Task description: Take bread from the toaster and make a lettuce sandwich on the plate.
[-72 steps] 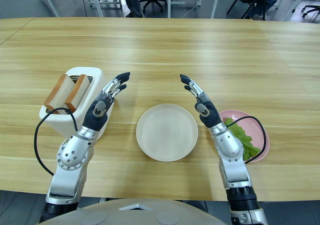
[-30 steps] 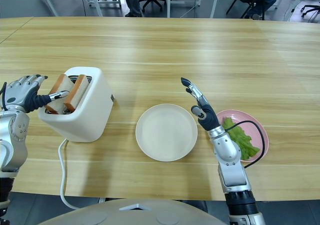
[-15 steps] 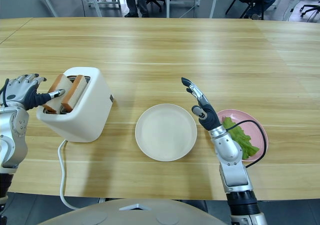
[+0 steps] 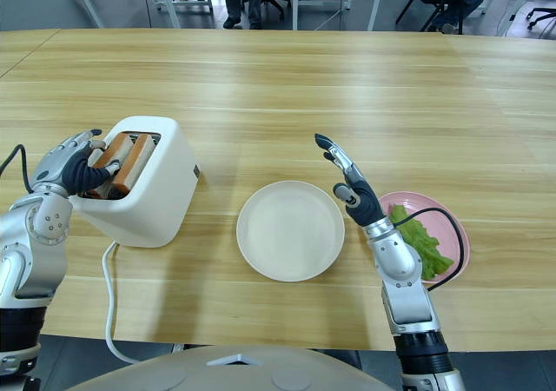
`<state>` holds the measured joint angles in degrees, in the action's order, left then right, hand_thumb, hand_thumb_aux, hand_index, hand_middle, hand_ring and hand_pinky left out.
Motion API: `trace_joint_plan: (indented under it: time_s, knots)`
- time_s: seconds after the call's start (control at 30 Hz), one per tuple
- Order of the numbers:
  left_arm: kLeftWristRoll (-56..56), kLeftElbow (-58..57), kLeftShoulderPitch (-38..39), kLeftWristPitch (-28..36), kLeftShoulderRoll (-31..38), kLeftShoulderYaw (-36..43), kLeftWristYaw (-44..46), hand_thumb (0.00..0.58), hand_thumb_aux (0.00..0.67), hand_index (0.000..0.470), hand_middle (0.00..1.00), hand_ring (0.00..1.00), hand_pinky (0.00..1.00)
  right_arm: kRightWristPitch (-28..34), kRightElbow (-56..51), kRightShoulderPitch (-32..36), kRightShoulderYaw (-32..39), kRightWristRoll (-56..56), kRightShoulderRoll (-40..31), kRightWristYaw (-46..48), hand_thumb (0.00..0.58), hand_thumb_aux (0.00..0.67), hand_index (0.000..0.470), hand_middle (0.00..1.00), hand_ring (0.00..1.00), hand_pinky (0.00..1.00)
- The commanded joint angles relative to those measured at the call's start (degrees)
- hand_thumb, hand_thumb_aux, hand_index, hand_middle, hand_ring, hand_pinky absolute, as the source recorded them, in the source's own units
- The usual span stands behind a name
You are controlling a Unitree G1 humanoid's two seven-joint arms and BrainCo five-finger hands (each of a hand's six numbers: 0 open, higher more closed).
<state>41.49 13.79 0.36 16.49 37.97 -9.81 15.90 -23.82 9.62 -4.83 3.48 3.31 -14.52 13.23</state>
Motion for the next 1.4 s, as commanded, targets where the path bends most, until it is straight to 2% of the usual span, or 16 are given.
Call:
trace_joint_plan:
  time_s: [0.03, 0.07, 0.1, 0.13, 0.17, 0.57, 0.8, 1.0, 1.17, 1.27, 1.4]
  knots:
    - [-3.5, 2.6, -0.2, -1.1, -1.9, -1.2, -1.7, 0.580, 0.670, 0.460, 0.18, 0.18, 0.18, 0.8, 0.9, -0.1, -0.6, -0.3, -0.4, 0.2, 0.000, 0.000, 0.000, 0.00, 0.00, 0.00]
    - [-4.4, 3.4, -0.2, -1.1, -2.4, -1.8, -2.1, 0.580, 0.670, 0.460, 0.29, 0.29, 0.29, 0.9, 1.1, -0.1, -0.6, -0.3, -0.4, 0.2, 0.000, 0.000, 0.000, 0.00, 0.00, 0.00]
    - [-5.0, 4.1, -0.2, -1.2, -2.7, -2.2, -2.4, 0.580, 0.670, 0.460, 0.29, 0.29, 0.29, 0.9, 1.2, 0.0, -0.7, -0.2, -0.5, 0.2, 0.000, 0.000, 0.000, 0.00, 0.00, 0.00]
    - [-5.5, 4.7, -0.2, -1.1, -3.0, -2.8, -2.7, 0.580, 0.670, 0.460, 0.98, 0.98, 0.98, 1.0, 1.3, 0.1, -0.8, -0.2, -0.6, 0.2, 0.000, 0.000, 0.000, 0.00, 0.00, 0.00]
    - [-5.7, 5.2, -0.3, -1.1, -3.1, -3.3, -3.1, 0.580, 0.670, 0.460, 1.00, 1.00, 1.00, 1.0, 1.3, 0.2, -0.9, -0.1, -0.6, 0.2, 0.000, 0.000, 0.000, 0.00, 0.00, 0.00]
    - [-10.5, 7.1, -2.0, -3.0, -4.7, -8.3, -8.6, 0.580, 0.670, 0.460, 1.00, 1.00, 1.00, 1.1, 2.0, 0.7, -2.1, 2.8, -2.2, -0.4, 0.000, 0.000, 0.000, 0.00, 0.00, 0.00]
    - [-12.8, 8.4, -4.5, -4.8, -3.7, -14.3, -12.6, 0.580, 0.670, 0.460, 1.00, 1.00, 1.00, -0.9, 1.7, 2.8, -6.7, 23.5, -11.3, -8.1, 0.000, 0.000, 0.000, 0.00, 0.00, 0.00]
    - [-16.2, 15.7, -7.4, -5.9, -6.7, -16.5, -15.2, 0.580, 0.670, 0.460, 1.00, 1.00, 1.00, -1.8, -5.5, 1.4, -10.0, 48.5, -27.1, -24.3, 0.000, 0.000, 0.000, 0.00, 0.00, 0.00]
    - [-21.6, 25.8, -8.5, -4.3, -13.0, -9.9, -11.9, 0.580, 0.670, 0.460, 1.00, 1.00, 1.00, -0.5, -16.7, -2.9, -9.4, 55.8, -36.8, -35.8, 0.000, 0.000, 0.000, 0.00, 0.00, 0.00]
    - [-24.4, 28.4, -7.8, -3.7, -14.8, -2.6, -7.3, 0.580, 0.670, 0.460, 1.00, 1.00, 1.00, -1.2, -24.0, -4.0, -8.2, 56.5, -39.4, -41.6, 0.000, 0.000, 0.000, 0.00, 0.00, 0.00]
    - [-29.2, 28.3, -7.7, -2.6, -14.8, 6.3, 0.1, 0.580, 0.670, 0.460, 1.00, 1.00, 1.00, -3.0, -36.0, -1.5, -3.9, 57.2, -40.9, -49.2, 0.000, 0.000, 0.000, 0.00, 0.00, 0.00]
